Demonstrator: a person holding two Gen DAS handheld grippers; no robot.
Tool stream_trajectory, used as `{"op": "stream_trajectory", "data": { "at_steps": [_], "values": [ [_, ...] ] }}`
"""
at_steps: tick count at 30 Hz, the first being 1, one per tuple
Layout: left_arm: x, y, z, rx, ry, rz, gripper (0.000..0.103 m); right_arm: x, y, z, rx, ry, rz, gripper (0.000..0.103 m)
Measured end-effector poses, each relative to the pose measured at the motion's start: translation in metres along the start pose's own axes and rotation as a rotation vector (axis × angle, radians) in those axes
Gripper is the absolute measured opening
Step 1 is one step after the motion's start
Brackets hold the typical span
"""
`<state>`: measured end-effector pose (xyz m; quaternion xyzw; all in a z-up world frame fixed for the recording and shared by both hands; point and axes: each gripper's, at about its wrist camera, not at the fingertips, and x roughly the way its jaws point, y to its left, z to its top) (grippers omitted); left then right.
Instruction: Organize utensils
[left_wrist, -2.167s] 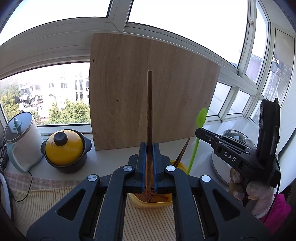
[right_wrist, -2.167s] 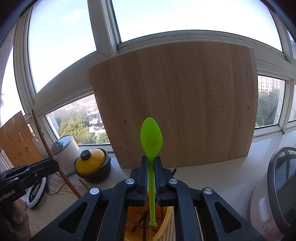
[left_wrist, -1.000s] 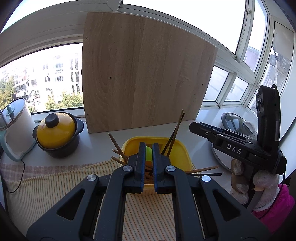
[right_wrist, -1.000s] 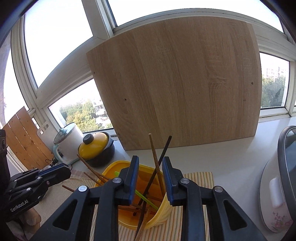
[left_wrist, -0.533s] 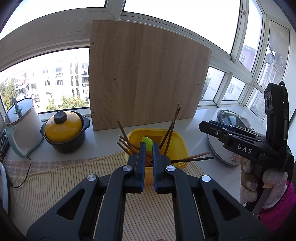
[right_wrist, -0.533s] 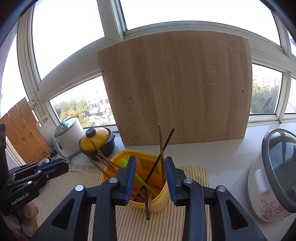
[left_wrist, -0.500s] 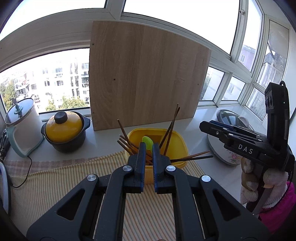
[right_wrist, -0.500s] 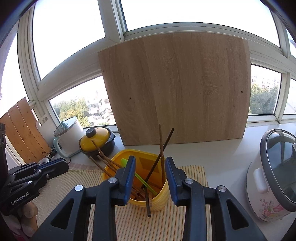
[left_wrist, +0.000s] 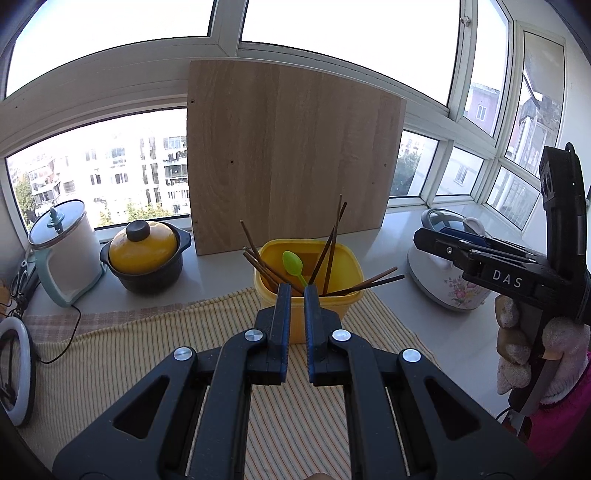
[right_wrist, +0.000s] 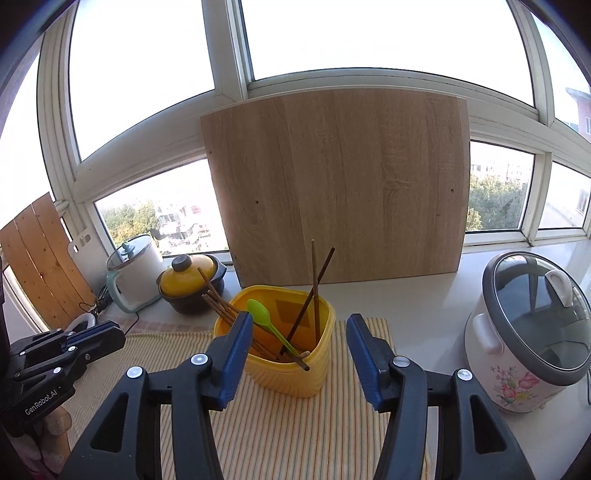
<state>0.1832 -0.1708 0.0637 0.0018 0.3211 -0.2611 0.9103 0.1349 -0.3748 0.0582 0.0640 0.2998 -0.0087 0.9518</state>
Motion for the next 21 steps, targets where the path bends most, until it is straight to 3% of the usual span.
{"op": "stream_trajectory", "data": {
  "at_steps": [1,2,4,6,10,14,19,21],
  "values": [
    [-0.003,-0.001,-0.002,0.000,0.000,0.001,0.016,-0.003,0.001,-0.001,-0.004,-0.007,-0.006,0.068],
    [-0.007,-0.001,-0.004,0.000,-0.005,0.004,0.033,-0.006,0.003,-0.002,-0.009,-0.015,-0.015,0.071],
    [-0.014,-0.003,-0.007,-0.001,-0.019,0.016,0.052,-0.012,0.008,-0.005,-0.026,-0.028,-0.035,0.073],
    [-0.019,-0.004,-0.009,-0.002,-0.022,0.030,0.055,-0.016,0.010,-0.007,-0.029,-0.035,-0.039,0.077],
    [-0.030,-0.007,-0.015,-0.005,-0.031,0.054,0.077,-0.026,0.012,-0.012,-0.018,-0.051,-0.026,0.082],
    [-0.039,-0.011,-0.020,0.012,-0.025,0.109,0.086,-0.036,0.014,-0.017,-0.032,-0.082,-0.031,0.100],
    [-0.047,-0.011,-0.024,0.011,-0.033,0.169,0.101,-0.042,0.016,-0.024,-0.046,-0.087,-0.036,0.103],
    [-0.049,-0.011,-0.027,0.013,-0.034,0.198,0.102,-0.043,0.016,-0.027,-0.045,-0.086,-0.039,0.103]
  ]
}}
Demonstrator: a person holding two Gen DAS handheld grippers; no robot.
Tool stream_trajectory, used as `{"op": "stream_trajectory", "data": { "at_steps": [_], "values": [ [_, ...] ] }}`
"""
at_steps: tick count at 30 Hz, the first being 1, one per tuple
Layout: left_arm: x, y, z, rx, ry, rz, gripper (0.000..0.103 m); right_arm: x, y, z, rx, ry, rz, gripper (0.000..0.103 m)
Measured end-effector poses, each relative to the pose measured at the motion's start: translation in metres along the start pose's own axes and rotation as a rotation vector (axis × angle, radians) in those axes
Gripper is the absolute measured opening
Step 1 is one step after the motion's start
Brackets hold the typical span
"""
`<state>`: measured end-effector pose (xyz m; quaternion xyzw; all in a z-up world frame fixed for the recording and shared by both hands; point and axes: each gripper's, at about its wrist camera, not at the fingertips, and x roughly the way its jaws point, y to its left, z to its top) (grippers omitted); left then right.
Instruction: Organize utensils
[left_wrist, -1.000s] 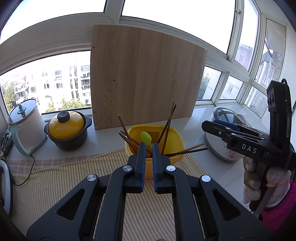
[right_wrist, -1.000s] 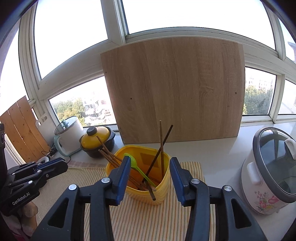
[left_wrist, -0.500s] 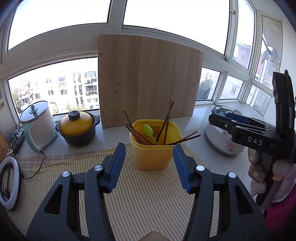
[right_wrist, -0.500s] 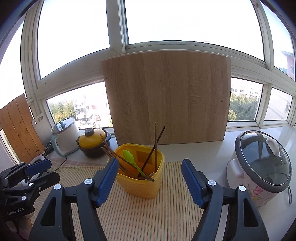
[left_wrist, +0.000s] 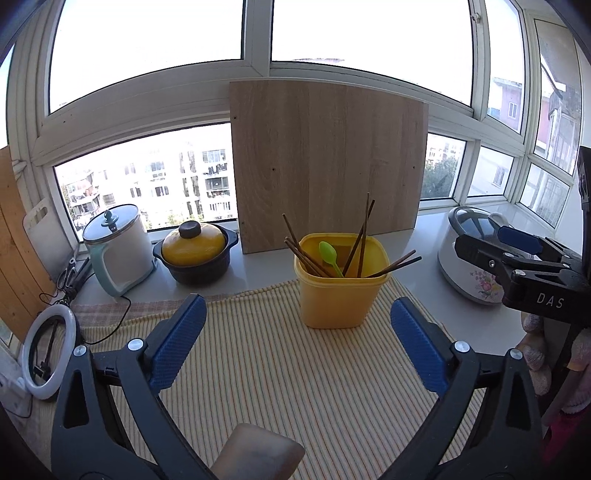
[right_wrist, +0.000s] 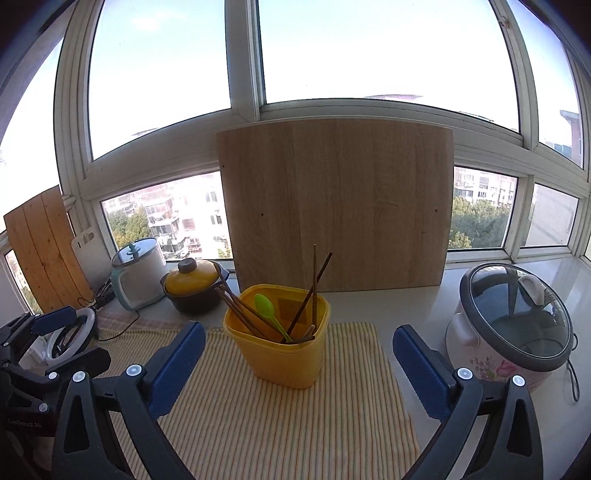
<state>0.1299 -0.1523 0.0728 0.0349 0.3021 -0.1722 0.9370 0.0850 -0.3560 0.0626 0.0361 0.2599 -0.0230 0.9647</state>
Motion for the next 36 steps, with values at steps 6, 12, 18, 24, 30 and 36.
{"op": "stream_trajectory", "data": {
  "at_steps": [6,12,18,24,30,36],
  "values": [
    [-0.001,0.003,-0.007,-0.001,0.028,0.044,0.102,-0.001,-0.004,-0.010,0.018,0.020,-0.007,0.103],
    [0.007,0.005,-0.012,-0.018,0.079,0.080,0.103,-0.001,-0.007,-0.012,0.029,0.030,-0.012,0.103],
    [0.010,0.011,-0.014,-0.052,0.109,0.095,0.103,0.001,-0.005,-0.013,0.025,0.038,-0.001,0.103],
    [0.013,0.014,-0.014,-0.069,0.129,0.108,0.103,0.003,-0.002,-0.013,0.013,0.043,0.002,0.103],
    [0.013,0.014,-0.014,-0.069,0.128,0.108,0.103,0.004,-0.002,-0.013,0.015,0.046,0.004,0.103],
    [0.013,0.015,-0.013,-0.072,0.124,0.109,0.103,0.005,-0.002,-0.013,0.013,0.047,0.002,0.103]
  ]
}}
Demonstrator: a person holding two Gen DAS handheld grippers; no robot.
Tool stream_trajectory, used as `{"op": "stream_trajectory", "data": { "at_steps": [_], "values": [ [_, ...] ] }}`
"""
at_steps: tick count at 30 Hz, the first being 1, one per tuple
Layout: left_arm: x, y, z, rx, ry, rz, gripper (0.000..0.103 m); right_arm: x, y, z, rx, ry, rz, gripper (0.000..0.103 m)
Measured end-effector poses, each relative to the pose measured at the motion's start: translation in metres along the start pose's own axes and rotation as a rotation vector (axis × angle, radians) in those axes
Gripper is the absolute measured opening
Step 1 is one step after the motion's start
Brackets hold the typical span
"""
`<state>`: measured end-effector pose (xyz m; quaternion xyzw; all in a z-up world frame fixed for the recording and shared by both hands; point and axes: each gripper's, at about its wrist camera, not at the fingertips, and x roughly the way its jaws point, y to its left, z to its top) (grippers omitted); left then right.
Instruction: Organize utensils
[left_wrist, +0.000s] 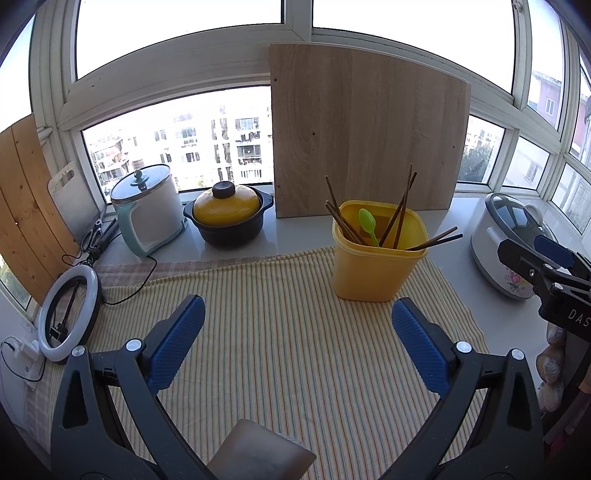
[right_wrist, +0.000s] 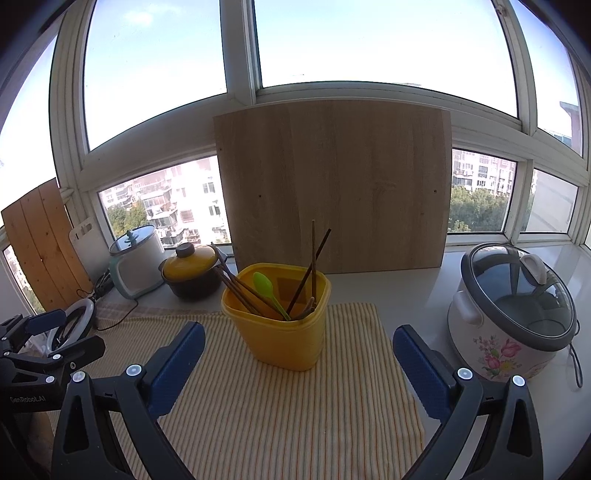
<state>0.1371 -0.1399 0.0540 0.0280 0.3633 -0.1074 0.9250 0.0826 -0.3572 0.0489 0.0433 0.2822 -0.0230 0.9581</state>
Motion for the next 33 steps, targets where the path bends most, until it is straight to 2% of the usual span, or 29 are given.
{"op": "stream_trajectory", "data": {
  "at_steps": [33],
  "values": [
    [-0.0020,0.0027,0.0010,0.002,-0.001,0.006,0.103,0.0028,-0.0017,-0.0025,0.015,0.013,0.005,0.103]
  ]
}}
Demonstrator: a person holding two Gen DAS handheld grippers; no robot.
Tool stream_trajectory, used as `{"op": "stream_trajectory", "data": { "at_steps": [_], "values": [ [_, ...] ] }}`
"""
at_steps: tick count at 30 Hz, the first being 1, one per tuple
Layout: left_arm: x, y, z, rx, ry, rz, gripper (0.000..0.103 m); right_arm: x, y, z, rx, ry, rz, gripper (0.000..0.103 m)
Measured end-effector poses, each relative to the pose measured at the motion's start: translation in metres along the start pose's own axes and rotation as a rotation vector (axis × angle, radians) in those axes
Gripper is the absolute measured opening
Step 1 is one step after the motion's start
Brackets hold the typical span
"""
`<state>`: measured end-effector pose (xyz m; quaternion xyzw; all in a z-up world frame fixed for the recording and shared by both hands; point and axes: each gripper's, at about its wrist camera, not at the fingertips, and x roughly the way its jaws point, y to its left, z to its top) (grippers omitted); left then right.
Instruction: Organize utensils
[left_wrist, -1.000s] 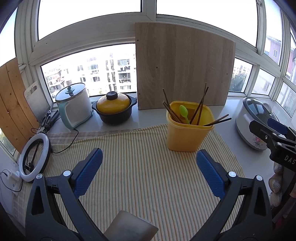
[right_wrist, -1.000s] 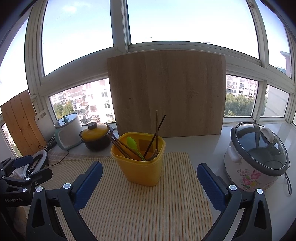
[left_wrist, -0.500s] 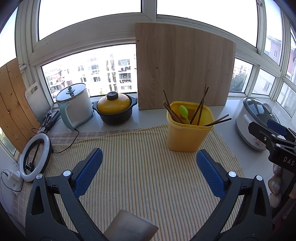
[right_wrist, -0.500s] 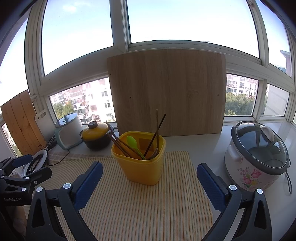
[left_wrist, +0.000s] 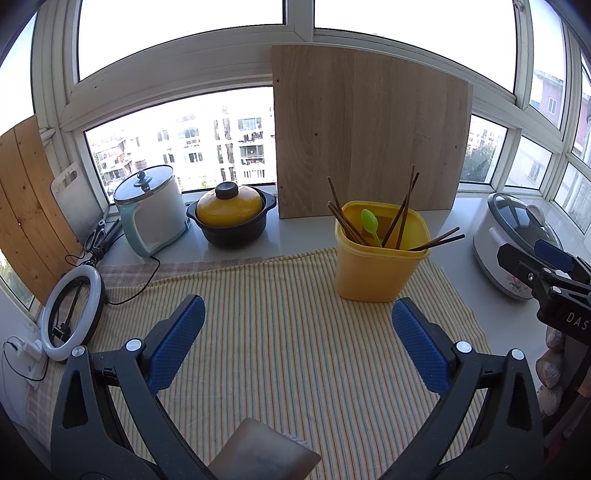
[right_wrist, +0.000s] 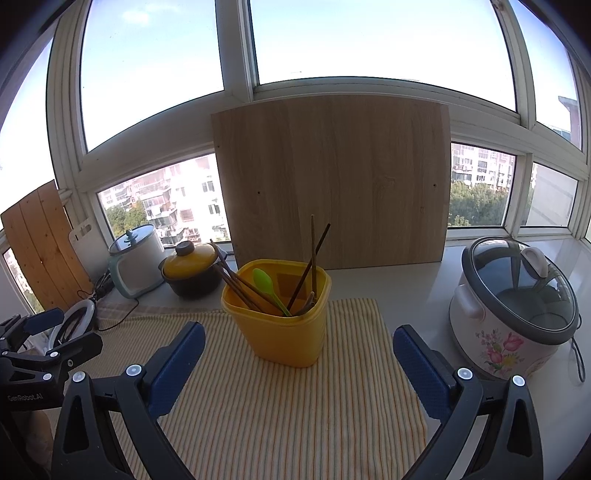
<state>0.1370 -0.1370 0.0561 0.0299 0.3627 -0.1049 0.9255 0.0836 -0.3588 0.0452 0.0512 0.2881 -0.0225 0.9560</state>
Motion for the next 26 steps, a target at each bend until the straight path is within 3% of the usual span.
{"op": "stream_trajectory", "data": {
  "at_steps": [26],
  "values": [
    [-0.0004,0.0022,-0.0049,0.004,-0.017,0.013,0.103,0.0041,0.0010,-0.0037,0.009,0.017,0.000,0.103]
  ]
}}
